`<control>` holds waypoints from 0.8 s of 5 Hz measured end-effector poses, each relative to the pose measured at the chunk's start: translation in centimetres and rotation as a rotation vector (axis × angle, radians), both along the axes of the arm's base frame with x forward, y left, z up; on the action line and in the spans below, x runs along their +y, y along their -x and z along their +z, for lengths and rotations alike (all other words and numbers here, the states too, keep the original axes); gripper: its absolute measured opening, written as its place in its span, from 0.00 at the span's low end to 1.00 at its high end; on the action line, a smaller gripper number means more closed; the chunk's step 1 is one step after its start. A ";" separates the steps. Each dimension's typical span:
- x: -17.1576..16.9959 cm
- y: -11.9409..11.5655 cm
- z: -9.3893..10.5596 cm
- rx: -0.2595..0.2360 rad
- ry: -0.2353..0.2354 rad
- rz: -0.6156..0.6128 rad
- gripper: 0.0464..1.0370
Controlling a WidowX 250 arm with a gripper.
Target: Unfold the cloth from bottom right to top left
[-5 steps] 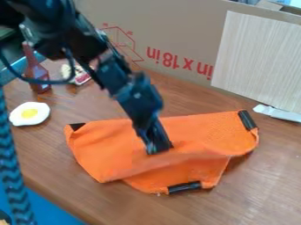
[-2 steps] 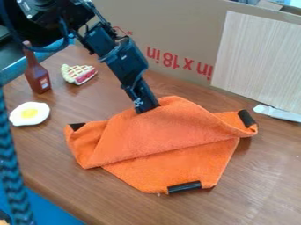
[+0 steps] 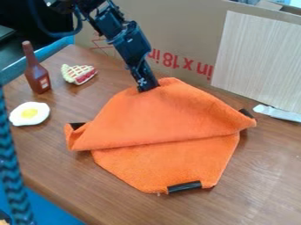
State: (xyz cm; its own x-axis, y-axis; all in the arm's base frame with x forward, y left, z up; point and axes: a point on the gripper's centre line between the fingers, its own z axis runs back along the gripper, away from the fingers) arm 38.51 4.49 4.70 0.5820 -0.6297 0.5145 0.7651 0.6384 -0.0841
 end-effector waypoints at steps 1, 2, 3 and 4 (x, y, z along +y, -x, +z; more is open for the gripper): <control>1.7 -2.1 0.9 -0.027 -0.026 0.033 0.00; 2.7 -3.6 1.8 -0.049 -0.039 0.050 0.01; 4.1 -4.7 1.8 -0.049 -0.038 0.076 0.00; 4.8 -5.5 2.0 -0.060 -0.045 0.092 0.01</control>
